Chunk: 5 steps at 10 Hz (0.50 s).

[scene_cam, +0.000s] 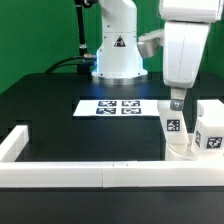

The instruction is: Assemble stool

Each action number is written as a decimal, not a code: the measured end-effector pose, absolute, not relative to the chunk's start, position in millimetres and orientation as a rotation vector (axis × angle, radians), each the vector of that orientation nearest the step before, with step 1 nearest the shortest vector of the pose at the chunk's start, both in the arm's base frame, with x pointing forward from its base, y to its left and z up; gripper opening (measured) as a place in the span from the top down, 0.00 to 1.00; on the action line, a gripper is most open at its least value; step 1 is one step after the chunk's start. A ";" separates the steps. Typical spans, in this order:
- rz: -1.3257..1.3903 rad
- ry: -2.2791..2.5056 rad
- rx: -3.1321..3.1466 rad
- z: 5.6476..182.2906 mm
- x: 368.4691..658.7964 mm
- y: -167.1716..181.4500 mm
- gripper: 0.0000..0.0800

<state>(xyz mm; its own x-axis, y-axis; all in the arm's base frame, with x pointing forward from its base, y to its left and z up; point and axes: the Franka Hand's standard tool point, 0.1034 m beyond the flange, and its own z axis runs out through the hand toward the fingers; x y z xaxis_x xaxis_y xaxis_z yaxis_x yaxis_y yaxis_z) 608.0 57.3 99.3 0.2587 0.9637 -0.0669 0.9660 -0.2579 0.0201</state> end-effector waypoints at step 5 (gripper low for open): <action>-0.106 1.860 2.467 77.5 604.3 46.5 0.19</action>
Offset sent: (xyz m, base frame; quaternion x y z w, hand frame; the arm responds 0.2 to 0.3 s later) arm 0.0037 0.0006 -0.0209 0.0092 0.0249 -0.0050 0.9996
